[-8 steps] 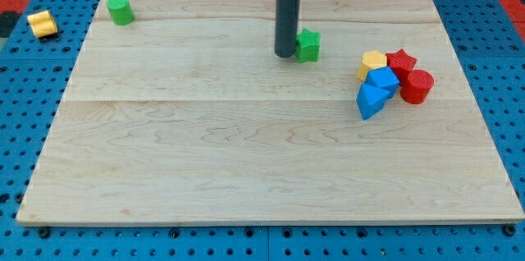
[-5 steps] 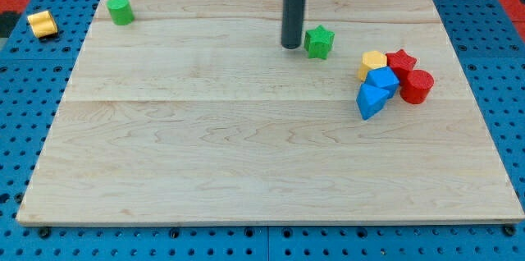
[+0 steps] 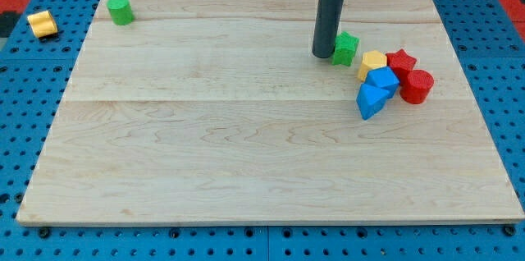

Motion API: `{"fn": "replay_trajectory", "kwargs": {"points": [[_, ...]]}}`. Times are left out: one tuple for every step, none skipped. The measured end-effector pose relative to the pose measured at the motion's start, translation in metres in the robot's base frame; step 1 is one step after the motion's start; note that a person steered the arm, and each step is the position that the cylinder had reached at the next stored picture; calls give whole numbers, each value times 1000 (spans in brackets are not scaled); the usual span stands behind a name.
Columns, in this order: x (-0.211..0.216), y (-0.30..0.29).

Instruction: Move the green star into the hexagon

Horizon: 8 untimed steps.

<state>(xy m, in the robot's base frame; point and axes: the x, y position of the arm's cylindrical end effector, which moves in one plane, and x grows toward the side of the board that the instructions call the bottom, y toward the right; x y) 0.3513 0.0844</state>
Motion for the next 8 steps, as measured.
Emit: {"fn": "replay_trajectory", "kwargs": {"points": [[-42,-25],[-32,17],[-1,23],[3,23],[-9,-49],[-6,-141],[4,-246],[-9,-343]]}}
